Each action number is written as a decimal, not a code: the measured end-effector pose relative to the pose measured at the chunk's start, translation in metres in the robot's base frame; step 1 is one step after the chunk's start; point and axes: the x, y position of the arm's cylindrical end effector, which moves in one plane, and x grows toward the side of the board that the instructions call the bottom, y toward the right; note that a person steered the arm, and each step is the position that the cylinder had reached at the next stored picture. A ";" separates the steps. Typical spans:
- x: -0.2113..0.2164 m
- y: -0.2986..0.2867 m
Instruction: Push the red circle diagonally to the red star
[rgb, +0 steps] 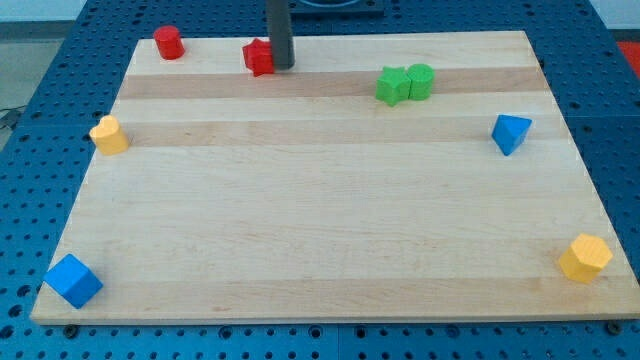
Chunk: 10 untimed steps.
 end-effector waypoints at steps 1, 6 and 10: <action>0.035 -0.078; -0.049 -0.220; -0.080 -0.170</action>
